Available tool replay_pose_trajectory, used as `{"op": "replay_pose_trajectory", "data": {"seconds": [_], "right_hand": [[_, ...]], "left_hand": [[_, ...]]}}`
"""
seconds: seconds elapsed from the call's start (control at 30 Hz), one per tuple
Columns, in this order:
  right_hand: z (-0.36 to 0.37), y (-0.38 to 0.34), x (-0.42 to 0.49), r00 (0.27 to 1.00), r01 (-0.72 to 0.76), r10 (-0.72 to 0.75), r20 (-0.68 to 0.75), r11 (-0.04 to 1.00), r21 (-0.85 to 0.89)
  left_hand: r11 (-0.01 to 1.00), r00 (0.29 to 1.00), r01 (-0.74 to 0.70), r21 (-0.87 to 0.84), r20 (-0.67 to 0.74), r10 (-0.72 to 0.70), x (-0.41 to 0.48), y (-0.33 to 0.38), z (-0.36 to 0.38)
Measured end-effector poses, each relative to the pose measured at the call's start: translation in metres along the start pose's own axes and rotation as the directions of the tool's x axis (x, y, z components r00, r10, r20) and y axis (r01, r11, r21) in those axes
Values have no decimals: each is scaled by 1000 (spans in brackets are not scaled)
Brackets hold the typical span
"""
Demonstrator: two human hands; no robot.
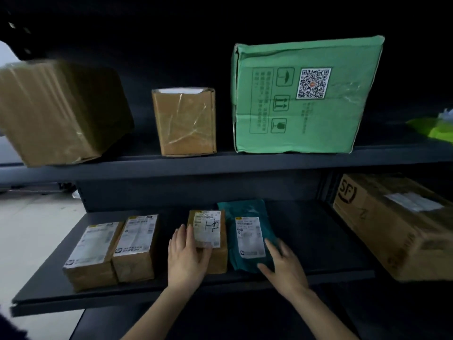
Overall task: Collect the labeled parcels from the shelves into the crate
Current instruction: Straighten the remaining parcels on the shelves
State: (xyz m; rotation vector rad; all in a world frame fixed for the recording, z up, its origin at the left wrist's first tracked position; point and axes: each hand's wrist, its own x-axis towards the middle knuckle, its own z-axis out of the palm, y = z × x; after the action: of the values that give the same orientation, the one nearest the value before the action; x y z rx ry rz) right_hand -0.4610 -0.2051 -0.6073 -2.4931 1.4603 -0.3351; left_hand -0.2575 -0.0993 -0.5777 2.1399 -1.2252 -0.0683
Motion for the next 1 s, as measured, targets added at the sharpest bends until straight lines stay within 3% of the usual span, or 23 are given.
{"op": "replay_pose_trajectory", "data": {"seconds": [0.17, 0.33, 0.67, 1.0], "right_hand": [[-58, -25, -43, 989, -65, 61, 134, 998, 25], [-149, -56, -94, 957, -113, 121, 263, 992, -47], [-320, -97, -189, 944, -214, 235, 233, 970, -113], [-412, -51, -270, 931, -316, 332, 151, 941, -121]], "left_hand": [[955, 951, -105, 277, 308, 16, -17, 31, -42], [948, 838, -191, 256, 545, 22, -33, 84, -111], [920, 715, -360, 155, 679, 166, -65, 190, -261], [904, 628, -417, 96, 750, 210, -118, 288, -278]]}}
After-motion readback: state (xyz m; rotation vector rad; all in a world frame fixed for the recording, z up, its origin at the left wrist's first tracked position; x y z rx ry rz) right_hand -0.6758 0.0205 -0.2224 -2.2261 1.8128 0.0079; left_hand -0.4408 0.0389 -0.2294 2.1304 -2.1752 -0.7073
